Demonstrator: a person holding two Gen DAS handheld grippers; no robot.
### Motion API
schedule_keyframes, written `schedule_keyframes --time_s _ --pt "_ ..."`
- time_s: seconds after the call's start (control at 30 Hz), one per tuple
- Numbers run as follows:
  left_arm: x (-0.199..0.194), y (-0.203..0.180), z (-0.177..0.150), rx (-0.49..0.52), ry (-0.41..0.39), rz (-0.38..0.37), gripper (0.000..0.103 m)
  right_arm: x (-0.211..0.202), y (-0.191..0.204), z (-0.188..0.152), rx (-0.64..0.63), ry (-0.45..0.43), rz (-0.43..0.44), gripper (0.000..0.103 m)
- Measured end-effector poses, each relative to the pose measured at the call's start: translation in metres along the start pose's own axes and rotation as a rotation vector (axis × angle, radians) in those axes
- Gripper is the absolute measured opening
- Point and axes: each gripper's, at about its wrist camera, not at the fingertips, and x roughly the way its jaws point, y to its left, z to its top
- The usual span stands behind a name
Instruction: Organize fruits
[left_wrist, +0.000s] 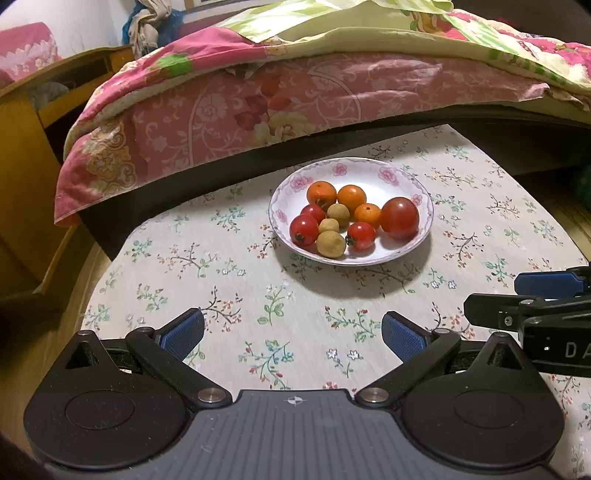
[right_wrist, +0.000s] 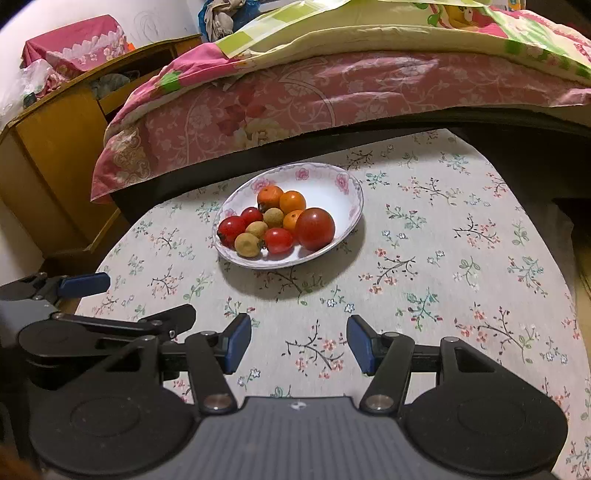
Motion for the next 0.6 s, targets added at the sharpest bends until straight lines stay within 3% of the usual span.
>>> schedule_keyframes --time_s 0.6 --pt "-0.026 0.002 -0.027 -0.03 0.029 0.014 0.103 -0.021 0.013 -0.029 -0.011 0.012 -0.007 0.051"
